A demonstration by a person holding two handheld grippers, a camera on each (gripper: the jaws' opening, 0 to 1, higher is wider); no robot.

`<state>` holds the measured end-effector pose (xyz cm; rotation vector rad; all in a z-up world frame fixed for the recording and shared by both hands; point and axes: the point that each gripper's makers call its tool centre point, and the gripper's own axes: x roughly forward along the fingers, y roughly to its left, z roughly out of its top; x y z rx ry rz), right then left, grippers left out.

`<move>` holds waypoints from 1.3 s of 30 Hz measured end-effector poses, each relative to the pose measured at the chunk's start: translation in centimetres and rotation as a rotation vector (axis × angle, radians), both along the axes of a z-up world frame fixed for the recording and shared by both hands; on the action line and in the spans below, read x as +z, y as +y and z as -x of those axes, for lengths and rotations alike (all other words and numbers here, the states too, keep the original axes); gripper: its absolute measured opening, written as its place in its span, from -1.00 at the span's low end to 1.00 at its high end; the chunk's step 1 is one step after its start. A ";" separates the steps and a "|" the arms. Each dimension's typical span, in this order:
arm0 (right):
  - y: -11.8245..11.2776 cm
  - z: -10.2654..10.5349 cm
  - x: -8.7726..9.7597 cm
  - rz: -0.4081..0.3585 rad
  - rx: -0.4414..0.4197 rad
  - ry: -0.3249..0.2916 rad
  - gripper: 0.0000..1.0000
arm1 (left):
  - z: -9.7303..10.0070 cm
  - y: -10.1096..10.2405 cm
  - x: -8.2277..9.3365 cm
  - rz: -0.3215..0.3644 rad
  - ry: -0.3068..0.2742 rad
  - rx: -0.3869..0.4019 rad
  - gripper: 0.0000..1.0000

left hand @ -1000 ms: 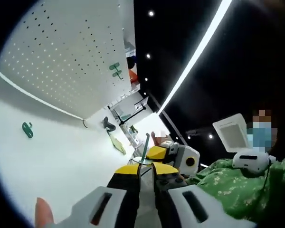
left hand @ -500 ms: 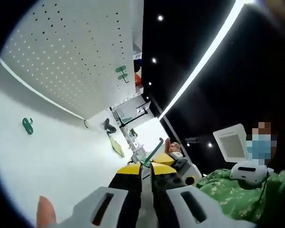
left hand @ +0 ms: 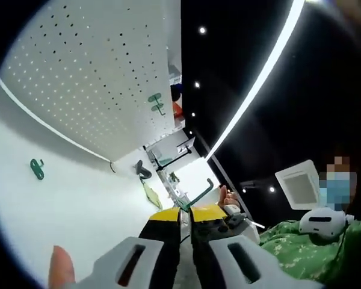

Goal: Insert the hook assembly into the mounting plate slot until the hook locks in place.

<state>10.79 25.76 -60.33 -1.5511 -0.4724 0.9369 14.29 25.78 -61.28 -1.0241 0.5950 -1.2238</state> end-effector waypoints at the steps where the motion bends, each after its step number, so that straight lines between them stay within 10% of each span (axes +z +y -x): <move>1: 0.0 -0.1 0.0 0.006 0.000 -0.011 -1.00 | -0.2 -0.1 0.1 -0.006 -0.008 0.013 -0.88; 19: -0.7 -1.0 -0.9 -0.014 -0.061 0.025 -1.00 | -1.1 0.0 1.3 0.005 -0.020 0.104 -0.97; 39: -1.8 -1.6 0.3 -0.280 -0.161 0.310 -0.99 | -2.3 0.0 0.6 -0.028 -0.031 0.148 -0.97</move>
